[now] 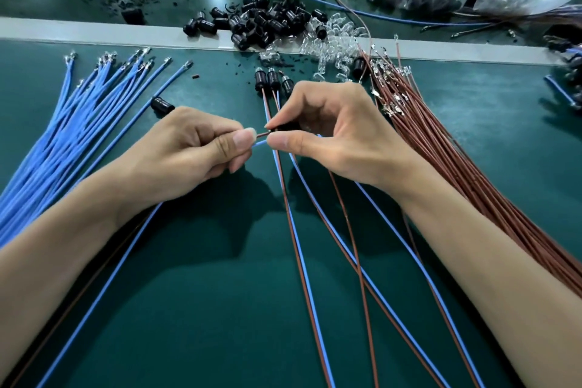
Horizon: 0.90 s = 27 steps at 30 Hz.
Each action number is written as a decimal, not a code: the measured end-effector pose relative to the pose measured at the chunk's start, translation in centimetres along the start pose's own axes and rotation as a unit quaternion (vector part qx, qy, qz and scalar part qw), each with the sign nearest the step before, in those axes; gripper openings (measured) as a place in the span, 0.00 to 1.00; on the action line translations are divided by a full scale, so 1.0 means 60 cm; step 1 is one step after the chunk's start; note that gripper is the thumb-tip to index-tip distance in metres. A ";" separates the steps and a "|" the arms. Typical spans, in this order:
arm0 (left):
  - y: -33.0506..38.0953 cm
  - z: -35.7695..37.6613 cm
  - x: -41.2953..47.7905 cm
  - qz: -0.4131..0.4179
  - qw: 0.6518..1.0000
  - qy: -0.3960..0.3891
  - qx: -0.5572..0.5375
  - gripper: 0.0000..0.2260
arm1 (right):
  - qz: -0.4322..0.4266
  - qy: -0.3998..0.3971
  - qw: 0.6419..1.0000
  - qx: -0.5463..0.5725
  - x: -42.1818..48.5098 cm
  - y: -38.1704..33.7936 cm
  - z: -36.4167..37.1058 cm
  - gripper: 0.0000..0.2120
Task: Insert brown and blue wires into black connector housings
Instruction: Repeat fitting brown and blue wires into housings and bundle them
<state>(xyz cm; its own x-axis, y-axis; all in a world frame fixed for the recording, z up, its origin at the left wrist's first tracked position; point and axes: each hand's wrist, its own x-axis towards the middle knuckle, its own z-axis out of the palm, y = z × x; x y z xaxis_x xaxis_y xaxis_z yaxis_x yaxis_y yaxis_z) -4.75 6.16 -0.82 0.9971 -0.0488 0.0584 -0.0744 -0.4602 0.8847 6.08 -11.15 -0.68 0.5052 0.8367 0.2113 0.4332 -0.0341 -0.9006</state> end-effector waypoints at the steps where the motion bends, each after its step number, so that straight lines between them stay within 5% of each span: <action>1: -0.001 0.000 0.000 0.000 1.000 0.002 0.000 0.18 | 0.004 0.003 1.000 0.008 0.000 0.001 0.000 0.04; 8: -0.008 -0.005 -0.003 -0.017 0.995 0.050 -0.085 0.17 | 0.008 0.122 0.989 0.083 0.014 -0.021 0.000 0.09; 15: 0.005 0.005 -0.008 0.050 0.996 -0.078 -0.021 0.16 | 0.124 0.317 0.932 0.125 0.070 -0.008 -0.028 0.06; 19: 0.002 0.007 -0.014 0.062 0.998 0.001 -0.018 0.18 | 0.192 0.192 0.955 -0.122 0.104 0.000 -0.039 0.08; 22: -0.001 0.013 -0.014 0.068 0.994 0.078 0.026 0.20 | 0.181 0.086 0.934 -0.297 0.108 -0.008 -0.026 0.13; 27: -0.002 0.018 -0.019 0.082 0.981 0.160 0.076 0.19 | 0.149 0.118 0.909 -0.370 0.122 -0.003 -0.008 0.13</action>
<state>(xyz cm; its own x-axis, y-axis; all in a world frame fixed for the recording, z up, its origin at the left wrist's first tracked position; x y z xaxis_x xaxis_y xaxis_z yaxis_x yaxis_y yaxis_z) -5.88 5.29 -1.50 0.9242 0.1359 0.3570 -0.2109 -0.5977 0.7735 10.09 -5.27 1.20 0.7910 0.5922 0.1534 0.5899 -0.6718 -0.4481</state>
